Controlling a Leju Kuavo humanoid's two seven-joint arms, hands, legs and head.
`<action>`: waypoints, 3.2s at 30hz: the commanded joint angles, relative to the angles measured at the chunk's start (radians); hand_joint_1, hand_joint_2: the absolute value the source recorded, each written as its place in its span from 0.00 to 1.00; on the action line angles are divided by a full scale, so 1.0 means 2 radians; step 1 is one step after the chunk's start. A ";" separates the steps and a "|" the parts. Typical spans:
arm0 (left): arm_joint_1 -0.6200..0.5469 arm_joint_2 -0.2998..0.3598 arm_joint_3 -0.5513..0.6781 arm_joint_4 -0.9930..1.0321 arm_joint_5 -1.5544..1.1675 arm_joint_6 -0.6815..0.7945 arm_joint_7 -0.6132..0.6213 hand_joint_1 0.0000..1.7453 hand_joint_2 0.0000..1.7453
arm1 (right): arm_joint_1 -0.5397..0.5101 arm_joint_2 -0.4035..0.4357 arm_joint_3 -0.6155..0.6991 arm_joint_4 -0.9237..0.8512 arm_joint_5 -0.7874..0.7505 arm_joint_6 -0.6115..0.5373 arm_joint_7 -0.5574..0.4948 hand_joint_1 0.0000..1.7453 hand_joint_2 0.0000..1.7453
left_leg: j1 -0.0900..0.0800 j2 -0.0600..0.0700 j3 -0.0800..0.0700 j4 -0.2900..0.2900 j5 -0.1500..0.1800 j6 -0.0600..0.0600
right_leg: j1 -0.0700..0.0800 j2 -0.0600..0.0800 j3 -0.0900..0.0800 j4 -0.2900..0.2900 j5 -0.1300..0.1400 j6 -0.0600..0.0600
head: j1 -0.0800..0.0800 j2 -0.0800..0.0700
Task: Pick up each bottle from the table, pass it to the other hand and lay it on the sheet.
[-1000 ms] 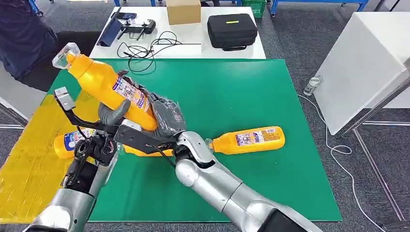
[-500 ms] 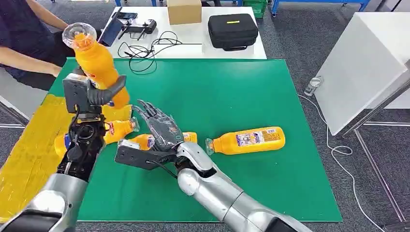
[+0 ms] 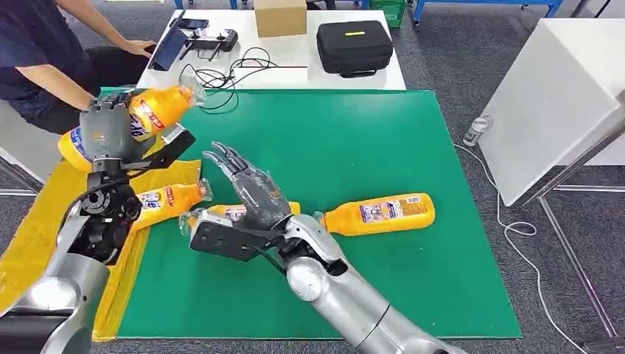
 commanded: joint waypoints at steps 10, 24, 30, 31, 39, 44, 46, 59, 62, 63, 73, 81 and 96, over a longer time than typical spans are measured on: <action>-0.045 0.008 -0.150 0.125 -0.089 -0.094 0.070 0.00 1.00 | 0.028 -0.041 0.019 -0.098 0.008 0.017 0.006 0.00 0.00 | 0.000 -0.001 0.000 0.000 0.000 0.000 | 0.000 -0.001 0.001 0.000 0.000 0.000 | 0.000 0.000; -0.050 0.011 -0.181 0.127 -0.076 -0.158 0.051 0.00 0.00 | 0.037 -0.049 0.016 -0.117 0.015 0.028 0.006 0.00 0.00 | 0.001 0.000 0.001 0.000 -0.001 -0.001 | 0.001 -0.001 0.002 0.000 -0.001 0.000 | 0.000 0.000; -0.048 0.015 -0.138 0.121 -0.043 -0.147 0.039 0.00 0.00 | 0.047 -0.052 0.003 -0.127 0.034 0.032 0.008 0.00 0.00 | 0.000 0.000 0.000 0.000 0.000 0.000 | 0.001 -0.001 0.001 0.000 0.000 0.000 | 0.000 0.000; -0.048 0.016 -0.129 0.120 -0.036 -0.143 0.035 0.00 0.00 | 0.049 -0.053 0.000 -0.130 0.036 0.033 0.008 0.00 0.00 | 0.000 0.000 0.001 0.000 0.000 0.000 | 0.001 -0.001 0.001 0.000 -0.001 0.000 | 0.000 0.000; -0.048 0.018 -0.072 0.110 0.024 -0.100 -0.007 0.00 0.00 | 0.057 -0.063 -0.009 -0.139 0.052 0.028 0.019 0.00 0.00 | 0.001 0.000 0.002 0.000 -0.001 -0.001 | 0.001 -0.002 0.002 0.000 -0.001 0.001 | 0.000 0.000; -0.032 -0.012 0.166 0.045 0.344 -0.104 -0.270 0.00 0.00 | 0.058 -0.084 -0.029 -0.122 0.118 0.017 0.074 0.00 1.00 | 0.001 -0.002 0.001 0.000 0.000 0.000 | 0.001 -0.002 0.001 -0.001 -0.001 0.001 | 0.000 0.000; -0.023 -0.025 0.235 -0.010 0.487 -0.219 -0.325 0.00 0.00 | 0.037 -0.084 -0.046 -0.065 0.147 0.014 0.087 0.00 1.00 | 0.001 -0.002 0.001 0.000 0.000 0.000 | 0.001 -0.003 0.002 -0.001 -0.001 0.001 | 0.000 0.000; 0.004 -0.074 0.117 -0.108 0.667 -0.299 -0.306 0.00 0.00 | 0.000 -0.073 -0.110 0.135 0.181 0.012 0.098 0.00 1.00 | 0.000 -0.003 0.001 0.000 0.000 0.000 | 0.001 -0.004 0.002 -0.001 -0.001 0.001 | 0.000 0.000; 0.001 -0.072 0.112 -0.104 0.669 -0.300 -0.306 0.00 0.00 | -0.003 -0.071 -0.112 0.141 0.180 0.019 0.097 0.00 1.00 | 0.000 -0.002 0.000 0.000 0.000 0.000 | 0.000 -0.002 0.001 0.000 0.000 0.000 | 0.000 0.000; -0.001 -0.073 0.109 -0.101 0.671 -0.301 -0.308 0.00 0.00 | -0.007 -0.070 -0.117 0.149 0.177 0.028 0.095 0.00 1.00 | 0.000 -0.002 0.001 0.000 0.000 0.000 | 0.000 -0.003 0.002 0.000 -0.001 0.001 | 0.000 0.000; -0.030 -0.080 0.088 -0.066 0.681 -0.301 -0.318 0.00 0.00 | -0.047 -0.053 -0.117 0.208 0.169 0.050 0.066 0.00 1.00 | 0.000 -0.001 0.000 0.000 0.000 0.000 | -0.001 -0.002 0.001 0.000 0.000 0.000 | 0.000 0.000; -0.040 -0.081 0.078 -0.053 0.693 -0.303 -0.327 0.00 0.00 | -0.071 -0.044 -0.106 0.234 0.176 0.074 0.068 0.00 1.00 | 0.000 -0.001 0.001 0.000 -0.001 0.000 | 0.000 -0.002 0.001 0.000 -0.001 0.001 | 0.000 0.000; -0.032 -0.082 0.064 -0.071 0.720 -0.294 -0.330 0.00 0.00 | -0.093 -0.020 -0.078 0.264 0.178 0.120 0.064 0.00 1.00 | 0.000 0.000 0.001 0.000 -0.001 -0.001 | -0.001 -0.001 0.001 0.000 -0.001 0.001 | 0.000 0.000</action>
